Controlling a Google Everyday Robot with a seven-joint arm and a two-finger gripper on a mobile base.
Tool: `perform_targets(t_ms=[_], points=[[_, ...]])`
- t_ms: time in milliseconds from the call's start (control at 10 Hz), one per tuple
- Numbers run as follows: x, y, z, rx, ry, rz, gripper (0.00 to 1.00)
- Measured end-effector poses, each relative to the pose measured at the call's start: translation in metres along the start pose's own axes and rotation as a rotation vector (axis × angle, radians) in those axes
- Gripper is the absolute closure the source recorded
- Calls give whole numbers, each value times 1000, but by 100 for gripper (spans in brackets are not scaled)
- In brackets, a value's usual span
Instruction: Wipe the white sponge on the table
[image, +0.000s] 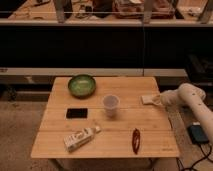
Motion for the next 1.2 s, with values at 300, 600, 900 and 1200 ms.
perform_targets(t_ms=[300,600,900,1200], points=[[-34,-4,29,-41,-35,-67,100],[-70,15,41,-110,-100,-142,100],[-95,44,28,-159,-156,-216,100],[-85,78,6,-192,-150,-230,100]])
